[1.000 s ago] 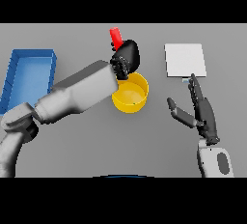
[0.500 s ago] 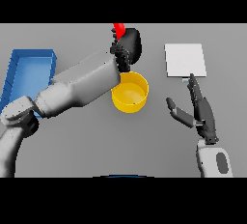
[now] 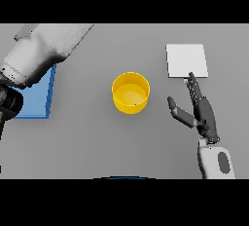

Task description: Pick up the red beaker and tilt it to pour out 1 green nut into yellow bowl. Pick up the yellow bowl and place it on the metallic measuring scale.

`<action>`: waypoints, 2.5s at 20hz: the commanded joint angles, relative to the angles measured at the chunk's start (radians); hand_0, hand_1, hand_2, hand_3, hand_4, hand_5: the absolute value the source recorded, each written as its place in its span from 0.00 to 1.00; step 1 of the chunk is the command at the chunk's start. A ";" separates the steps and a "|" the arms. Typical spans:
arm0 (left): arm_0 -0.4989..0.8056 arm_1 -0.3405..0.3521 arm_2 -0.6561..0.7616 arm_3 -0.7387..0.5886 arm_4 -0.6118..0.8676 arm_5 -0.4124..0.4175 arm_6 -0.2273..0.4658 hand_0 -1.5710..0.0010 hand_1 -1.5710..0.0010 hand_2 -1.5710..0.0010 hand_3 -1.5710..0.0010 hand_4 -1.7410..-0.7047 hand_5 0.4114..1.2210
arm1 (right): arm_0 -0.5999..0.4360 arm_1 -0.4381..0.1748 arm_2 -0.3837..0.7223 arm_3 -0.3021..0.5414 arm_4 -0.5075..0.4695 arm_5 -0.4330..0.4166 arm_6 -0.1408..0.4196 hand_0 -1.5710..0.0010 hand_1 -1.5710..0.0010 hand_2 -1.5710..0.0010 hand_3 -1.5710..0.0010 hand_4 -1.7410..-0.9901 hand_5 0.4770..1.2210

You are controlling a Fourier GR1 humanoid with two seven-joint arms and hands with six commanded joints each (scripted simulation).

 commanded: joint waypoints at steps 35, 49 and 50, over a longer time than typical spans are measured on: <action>0.952 0.191 0.803 -0.386 0.846 0.400 0.645 0.00 0.00 0.00 0.13 0.06 0.86 | -0.032 -0.040 0.016 0.025 0.025 0.022 -0.017 1.00 1.00 1.00 1.00 0.54 0.34; 1.080 0.189 0.822 -0.593 0.974 0.129 0.646 0.80 0.83 0.84 0.90 0.91 0.31 | -0.020 -0.033 0.028 0.027 0.047 0.010 -0.039 1.00 1.00 1.00 1.00 0.57 0.33; 1.075 0.188 0.821 -0.579 0.959 0.115 0.646 0.84 0.86 0.88 0.92 0.92 0.30 | -0.025 -0.032 0.029 0.028 0.049 0.008 -0.034 1.00 1.00 1.00 1.00 0.57 0.33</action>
